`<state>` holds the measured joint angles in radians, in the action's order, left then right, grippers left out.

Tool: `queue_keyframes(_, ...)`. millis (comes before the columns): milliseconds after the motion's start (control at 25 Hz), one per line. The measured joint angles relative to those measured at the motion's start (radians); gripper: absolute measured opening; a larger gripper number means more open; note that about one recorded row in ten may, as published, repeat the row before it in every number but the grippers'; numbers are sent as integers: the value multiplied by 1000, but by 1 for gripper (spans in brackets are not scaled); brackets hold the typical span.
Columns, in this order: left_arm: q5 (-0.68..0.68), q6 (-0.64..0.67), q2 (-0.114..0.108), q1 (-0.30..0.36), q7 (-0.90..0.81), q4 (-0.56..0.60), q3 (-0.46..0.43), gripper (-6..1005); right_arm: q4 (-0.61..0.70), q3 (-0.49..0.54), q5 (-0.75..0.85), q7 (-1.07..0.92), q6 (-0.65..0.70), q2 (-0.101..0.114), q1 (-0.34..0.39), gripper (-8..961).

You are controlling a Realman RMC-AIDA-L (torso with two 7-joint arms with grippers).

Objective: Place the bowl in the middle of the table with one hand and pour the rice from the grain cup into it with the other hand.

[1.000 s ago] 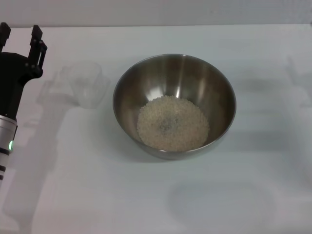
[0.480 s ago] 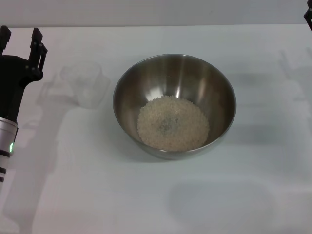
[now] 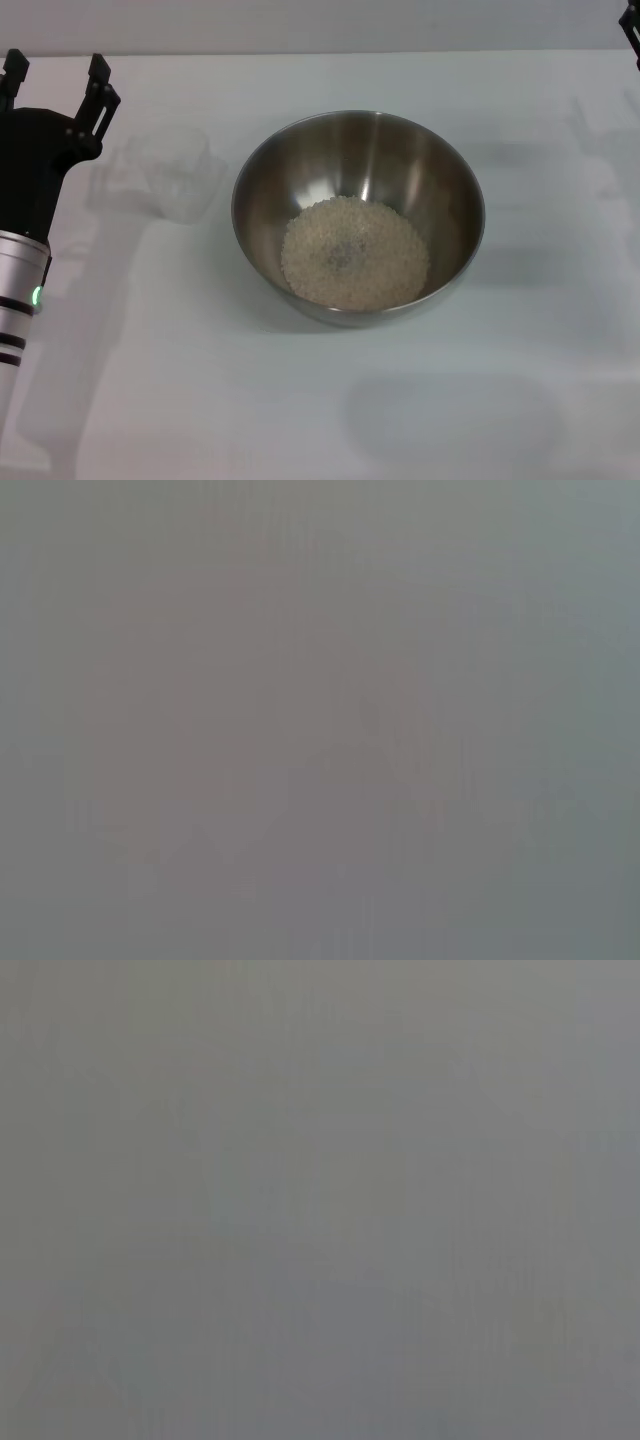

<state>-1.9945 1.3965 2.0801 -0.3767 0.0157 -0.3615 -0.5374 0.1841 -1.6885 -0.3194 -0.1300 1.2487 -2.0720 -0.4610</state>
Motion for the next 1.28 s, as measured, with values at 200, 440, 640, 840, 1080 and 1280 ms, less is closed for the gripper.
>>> queue_keyframes(200,-3,0,0,-4,-2,-4,0,794,-2,20,0,6,0,5,-11,750)
queue_keyframes(440,-3,2,0,-4,-2,-5,2,869,-5,40,0,8,-2,7,-11,749)
queue_keyframes(640,1,8,0,6,-2,-13,-2,869,-27,43,0,21,-2,4,-10,750)
queue_keyframes(840,1,9,0,9,-2,-13,-2,869,-29,44,0,53,-1,-1,-4,750)
queue_keyframes(1080,1,9,0,5,0,-4,-3,869,-28,52,0,49,0,-3,-10,749)
queue_keyframes(1280,0,9,0,1,0,-6,-12,869,-26,52,0,48,-1,-3,-20,748)
